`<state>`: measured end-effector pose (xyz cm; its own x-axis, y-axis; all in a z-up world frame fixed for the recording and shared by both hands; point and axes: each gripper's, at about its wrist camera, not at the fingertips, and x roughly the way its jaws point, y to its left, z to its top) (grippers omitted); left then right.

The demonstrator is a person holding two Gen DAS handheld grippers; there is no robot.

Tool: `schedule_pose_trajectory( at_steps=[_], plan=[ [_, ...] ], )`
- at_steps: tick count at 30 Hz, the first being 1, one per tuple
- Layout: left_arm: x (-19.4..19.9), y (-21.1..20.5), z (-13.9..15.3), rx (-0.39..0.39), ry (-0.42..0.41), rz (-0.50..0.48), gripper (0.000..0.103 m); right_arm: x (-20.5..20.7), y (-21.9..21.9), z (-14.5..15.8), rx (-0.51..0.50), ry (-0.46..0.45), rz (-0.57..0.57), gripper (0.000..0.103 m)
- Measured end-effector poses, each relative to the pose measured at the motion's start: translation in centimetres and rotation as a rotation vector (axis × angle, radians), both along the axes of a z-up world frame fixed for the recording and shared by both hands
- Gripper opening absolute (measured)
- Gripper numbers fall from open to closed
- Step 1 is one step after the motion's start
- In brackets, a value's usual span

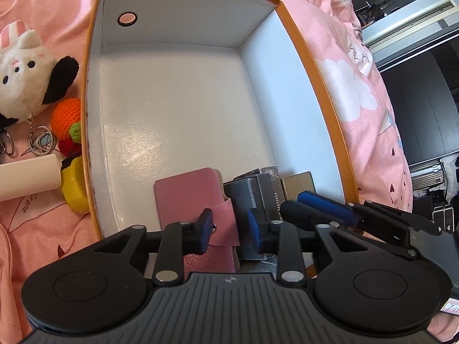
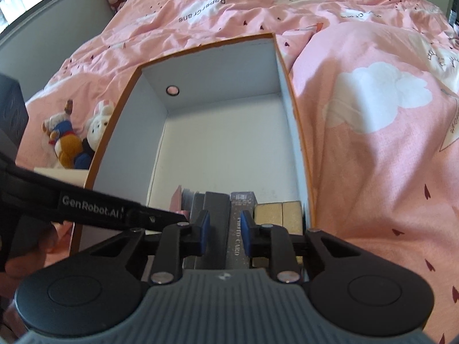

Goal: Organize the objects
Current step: 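Grasp the black book with the right tool and lower it into the box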

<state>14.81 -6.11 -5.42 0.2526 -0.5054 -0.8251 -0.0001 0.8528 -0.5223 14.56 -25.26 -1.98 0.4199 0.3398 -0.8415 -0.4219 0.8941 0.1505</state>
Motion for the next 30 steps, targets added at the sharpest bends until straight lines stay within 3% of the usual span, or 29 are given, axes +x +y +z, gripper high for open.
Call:
schedule_pose_trajectory(
  at_steps=[9,13,21,23,25,29,30],
  plan=[
    [-0.5,1.3,1.3,-0.056,-0.033,0.004,0.031,-0.3,1.5,-1.0,-0.084,0.014,0.049,0.025],
    [-0.7,2.3,2.6,-0.047,-0.08,0.027,0.037,-0.2,1.8,-1.5,-0.117,0.027,0.052,0.025],
    [-1.2,4.0,4.2,-0.028,-0.157,0.064,0.037,-0.8,3.6,0.0,-0.089,0.0,0.099,0.027],
    [-1.4,4.4,4.5,-0.016,-0.171,0.071,0.037,-0.9,4.3,0.0,-0.083,0.005,0.119,0.036],
    [-1.7,4.8,4.7,0.001,-0.188,0.084,0.037,-0.8,5.0,-0.3,-0.078,0.017,0.133,0.038],
    [-2.1,5.9,4.9,0.012,-0.203,0.117,0.041,-0.4,6.7,-0.9,-0.122,0.006,0.16,0.065],
    [-2.1,6.1,4.8,0.012,-0.201,0.123,0.041,-0.3,7.3,-1.2,-0.147,0.005,0.175,0.067]
  ],
)
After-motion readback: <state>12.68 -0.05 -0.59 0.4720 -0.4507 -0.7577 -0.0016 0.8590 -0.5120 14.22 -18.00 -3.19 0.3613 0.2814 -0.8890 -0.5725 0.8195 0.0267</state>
